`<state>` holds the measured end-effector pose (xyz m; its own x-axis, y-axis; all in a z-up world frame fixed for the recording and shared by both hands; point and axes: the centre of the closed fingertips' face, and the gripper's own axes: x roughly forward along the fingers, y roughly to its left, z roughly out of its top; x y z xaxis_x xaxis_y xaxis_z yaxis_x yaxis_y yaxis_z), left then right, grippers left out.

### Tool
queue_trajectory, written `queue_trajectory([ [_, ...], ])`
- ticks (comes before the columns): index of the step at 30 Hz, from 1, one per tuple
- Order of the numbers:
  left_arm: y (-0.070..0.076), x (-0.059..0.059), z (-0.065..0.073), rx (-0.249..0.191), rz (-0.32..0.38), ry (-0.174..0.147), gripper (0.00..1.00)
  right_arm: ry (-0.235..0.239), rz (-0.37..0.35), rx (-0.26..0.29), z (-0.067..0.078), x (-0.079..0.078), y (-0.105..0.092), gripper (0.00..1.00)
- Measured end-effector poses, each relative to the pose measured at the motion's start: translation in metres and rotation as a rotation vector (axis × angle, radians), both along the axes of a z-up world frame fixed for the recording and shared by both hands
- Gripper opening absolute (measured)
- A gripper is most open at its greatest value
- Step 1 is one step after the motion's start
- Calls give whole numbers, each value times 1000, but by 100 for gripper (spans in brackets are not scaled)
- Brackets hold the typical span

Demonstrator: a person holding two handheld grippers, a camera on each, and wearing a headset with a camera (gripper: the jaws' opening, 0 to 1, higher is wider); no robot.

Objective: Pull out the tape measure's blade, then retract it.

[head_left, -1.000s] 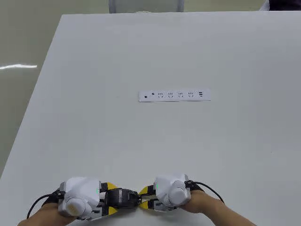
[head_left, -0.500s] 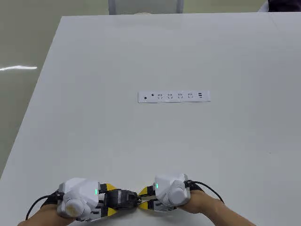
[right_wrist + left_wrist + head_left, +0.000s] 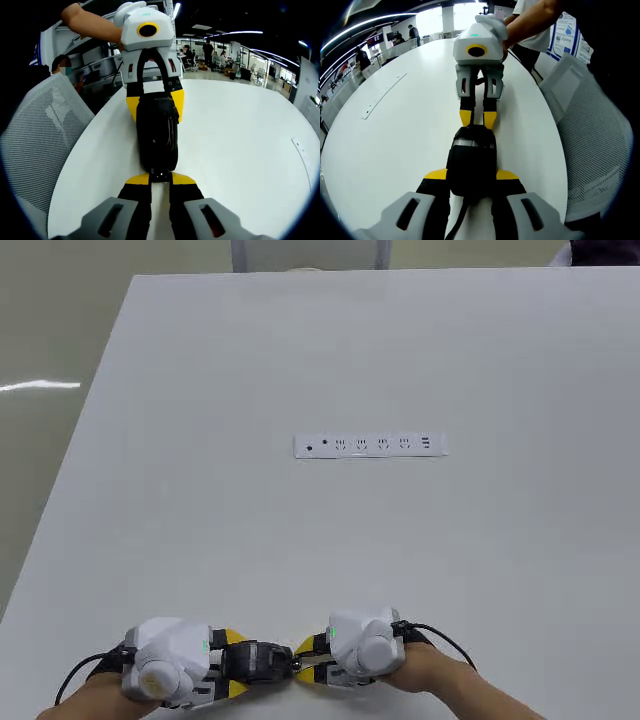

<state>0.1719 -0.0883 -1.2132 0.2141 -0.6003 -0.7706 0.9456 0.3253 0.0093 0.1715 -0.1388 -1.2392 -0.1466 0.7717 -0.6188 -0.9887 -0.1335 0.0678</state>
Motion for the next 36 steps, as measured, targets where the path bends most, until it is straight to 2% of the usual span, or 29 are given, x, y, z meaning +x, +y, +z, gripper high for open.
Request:
queue_trajectory([
  [26, -1, 0, 0, -1, 0, 2, 27, 5, -8, -6, 1, 1, -13, 10],
  [36, 0, 1, 0, -3, 5, 7, 27, 21, -19, -13, 1, 2, -18, 10],
])
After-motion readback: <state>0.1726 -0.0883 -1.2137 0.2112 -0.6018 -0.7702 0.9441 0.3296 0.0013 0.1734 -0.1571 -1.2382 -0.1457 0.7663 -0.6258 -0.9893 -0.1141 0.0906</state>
